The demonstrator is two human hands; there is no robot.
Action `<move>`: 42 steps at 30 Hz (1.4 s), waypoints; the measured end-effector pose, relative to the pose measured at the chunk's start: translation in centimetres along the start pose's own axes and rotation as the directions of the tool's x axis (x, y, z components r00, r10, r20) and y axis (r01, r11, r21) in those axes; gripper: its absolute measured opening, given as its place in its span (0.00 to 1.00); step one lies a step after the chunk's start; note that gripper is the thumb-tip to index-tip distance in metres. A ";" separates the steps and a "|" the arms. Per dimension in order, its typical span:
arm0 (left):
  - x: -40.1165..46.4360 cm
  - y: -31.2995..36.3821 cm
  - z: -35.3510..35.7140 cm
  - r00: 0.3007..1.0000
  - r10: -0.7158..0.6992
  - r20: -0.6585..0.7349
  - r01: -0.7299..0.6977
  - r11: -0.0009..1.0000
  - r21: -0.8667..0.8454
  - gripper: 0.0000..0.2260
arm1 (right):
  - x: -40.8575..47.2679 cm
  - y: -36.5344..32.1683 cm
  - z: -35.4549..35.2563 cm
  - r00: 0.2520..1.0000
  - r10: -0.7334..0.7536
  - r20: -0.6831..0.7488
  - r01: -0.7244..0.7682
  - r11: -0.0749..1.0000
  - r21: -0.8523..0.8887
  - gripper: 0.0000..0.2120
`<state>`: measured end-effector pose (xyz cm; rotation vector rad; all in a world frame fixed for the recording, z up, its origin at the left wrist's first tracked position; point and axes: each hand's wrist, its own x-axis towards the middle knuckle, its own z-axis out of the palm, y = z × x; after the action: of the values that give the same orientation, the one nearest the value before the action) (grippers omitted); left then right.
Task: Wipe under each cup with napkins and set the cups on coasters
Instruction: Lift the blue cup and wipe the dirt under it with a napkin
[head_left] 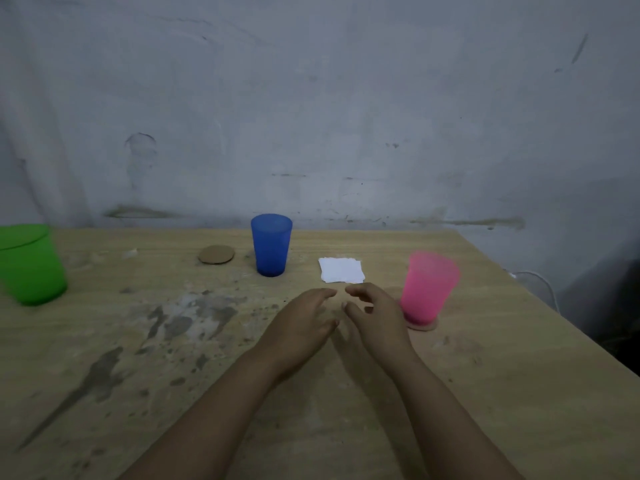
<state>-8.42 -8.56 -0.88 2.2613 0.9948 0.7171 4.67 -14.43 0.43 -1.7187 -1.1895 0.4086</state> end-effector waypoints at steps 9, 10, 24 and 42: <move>6.7 -2.7 0.6 1.000 -0.001 -0.024 0.002 0.999 0.048 0.17 | 7.3 0.9 3.2 0.985 0.042 -0.166 -0.042 0.999 0.001 0.12; 7.6 -2.8 0.9 0.999 -0.012 -0.037 0.014 0.999 0.045 0.17 | 7.9 1.0 3.5 0.983 0.047 -0.180 -0.050 0.999 -0.012 0.12; 9.9 -4.7 3.1 0.978 -0.085 -0.191 0.099 0.993 0.069 0.13 | 9.6 4.2 5.4 0.995 -0.104 -0.008 0.088 0.880 -0.466 0.13; 11.2 -4.7 3.1 0.963 0.052 -0.266 0.028 0.957 0.290 0.08 | 10.3 4.0 5.4 0.995 -0.077 -0.057 0.042 0.886 -0.462 0.10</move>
<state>-2.08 1.92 -3.51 2.4661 1.2907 0.9599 7.79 -3.06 -3.06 -2.0725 -1.3566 0.0164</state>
